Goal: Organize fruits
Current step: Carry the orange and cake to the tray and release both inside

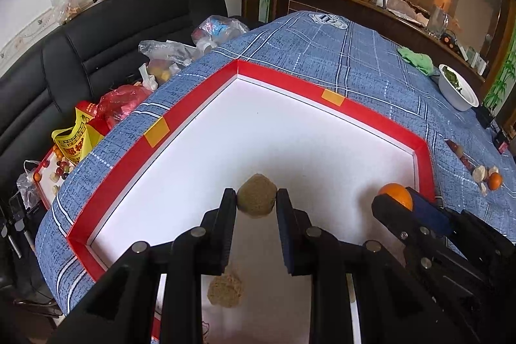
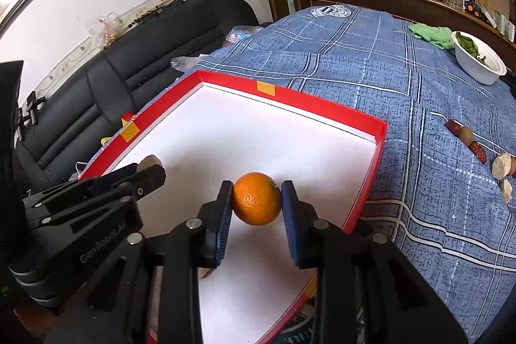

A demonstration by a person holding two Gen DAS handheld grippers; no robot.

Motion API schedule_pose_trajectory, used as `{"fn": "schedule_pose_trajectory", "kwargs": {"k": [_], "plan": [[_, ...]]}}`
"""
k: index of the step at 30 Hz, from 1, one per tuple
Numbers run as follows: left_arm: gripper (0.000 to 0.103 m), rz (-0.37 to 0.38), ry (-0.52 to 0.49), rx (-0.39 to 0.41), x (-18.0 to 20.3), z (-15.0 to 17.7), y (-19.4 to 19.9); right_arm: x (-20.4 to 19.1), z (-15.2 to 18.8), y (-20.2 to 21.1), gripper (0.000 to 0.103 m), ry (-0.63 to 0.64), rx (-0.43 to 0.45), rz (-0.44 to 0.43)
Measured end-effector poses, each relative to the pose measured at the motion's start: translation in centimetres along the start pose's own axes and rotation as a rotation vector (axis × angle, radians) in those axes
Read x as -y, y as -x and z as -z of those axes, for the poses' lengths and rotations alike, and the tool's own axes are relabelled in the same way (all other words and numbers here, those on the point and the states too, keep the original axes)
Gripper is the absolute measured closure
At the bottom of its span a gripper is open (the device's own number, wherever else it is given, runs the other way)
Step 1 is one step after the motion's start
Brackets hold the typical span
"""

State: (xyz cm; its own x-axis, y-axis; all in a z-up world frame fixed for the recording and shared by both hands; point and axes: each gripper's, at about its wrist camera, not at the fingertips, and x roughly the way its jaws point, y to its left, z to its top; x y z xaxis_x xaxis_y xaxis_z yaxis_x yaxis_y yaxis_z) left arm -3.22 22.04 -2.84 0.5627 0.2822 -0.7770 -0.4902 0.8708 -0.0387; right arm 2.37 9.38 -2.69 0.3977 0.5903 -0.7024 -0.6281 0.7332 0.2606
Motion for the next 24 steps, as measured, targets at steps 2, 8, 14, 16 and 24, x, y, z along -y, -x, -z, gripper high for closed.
{"fn": "schedule_pose_trajectory", "kwargs": {"k": [2,8,14,16,24], "plan": [[0.079,-0.004,0.001,-0.003,0.1,0.0,-0.1,0.2,-0.1,-0.3,0.070,-0.004,-0.003,0.002],[0.079,-0.017,-0.004,-0.008,0.2,0.1,-0.3,0.2,-0.2,-0.8,0.070,-0.009,-0.017,-0.001],[0.079,-0.025,-0.003,-0.010,0.2,0.2,-0.3,0.1,-0.2,-1.1,0.070,-0.012,-0.023,-0.003],[0.079,-0.026,-0.003,-0.012,0.2,0.3,-0.3,0.1,-0.2,-1.1,0.070,-0.011,-0.024,-0.002],[0.079,-0.039,0.002,-0.014,0.1,0.4,-0.1,0.1,-0.2,-1.3,0.069,-0.012,-0.045,0.002]]}}
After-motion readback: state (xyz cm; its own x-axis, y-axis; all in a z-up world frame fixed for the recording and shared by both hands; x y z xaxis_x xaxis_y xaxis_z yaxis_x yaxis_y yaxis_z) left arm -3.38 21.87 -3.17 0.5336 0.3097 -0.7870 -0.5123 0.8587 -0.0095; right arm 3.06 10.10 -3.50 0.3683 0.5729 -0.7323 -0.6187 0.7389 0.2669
